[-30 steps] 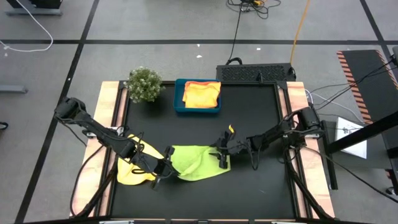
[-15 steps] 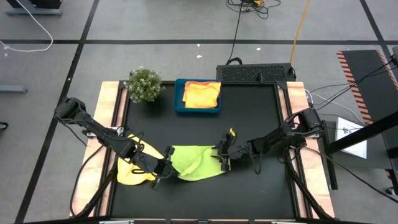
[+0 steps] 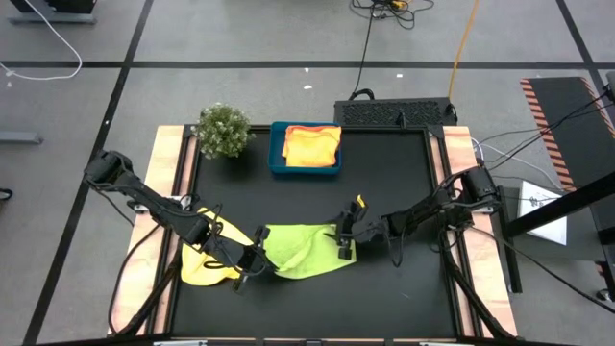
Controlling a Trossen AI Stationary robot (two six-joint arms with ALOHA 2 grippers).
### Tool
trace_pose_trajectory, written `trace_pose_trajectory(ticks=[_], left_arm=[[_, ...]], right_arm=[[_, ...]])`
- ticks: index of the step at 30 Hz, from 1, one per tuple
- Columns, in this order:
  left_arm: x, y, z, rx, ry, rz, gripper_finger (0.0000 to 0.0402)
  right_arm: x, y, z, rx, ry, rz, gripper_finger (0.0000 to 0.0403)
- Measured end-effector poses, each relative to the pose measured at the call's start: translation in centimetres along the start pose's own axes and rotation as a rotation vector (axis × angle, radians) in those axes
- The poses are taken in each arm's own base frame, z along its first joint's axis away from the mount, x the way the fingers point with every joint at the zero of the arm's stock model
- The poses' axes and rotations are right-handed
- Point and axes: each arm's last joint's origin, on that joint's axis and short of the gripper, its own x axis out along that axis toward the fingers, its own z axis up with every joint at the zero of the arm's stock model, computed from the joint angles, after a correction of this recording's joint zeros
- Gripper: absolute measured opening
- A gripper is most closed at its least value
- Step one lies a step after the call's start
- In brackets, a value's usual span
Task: Fold microfiber towels
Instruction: Fold the green microfiber towel
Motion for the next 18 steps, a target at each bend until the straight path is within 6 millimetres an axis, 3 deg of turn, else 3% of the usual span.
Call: trace_pose_trajectory(ticks=[13, 18], left_arm=[[0.00, 0.01, 0.00, 0.002, 0.000, 0.005, 0.0006], [0.00, 0.02, 0.00, 0.001, 0.000, 0.005, 0.0014]], right_arm=[[0.05, -0.23, -0.45, 0.029, 0.045, -0.011, 0.0165], [0.04, -0.20, -0.45, 0.028, 0.046, -0.008, 0.0134]])
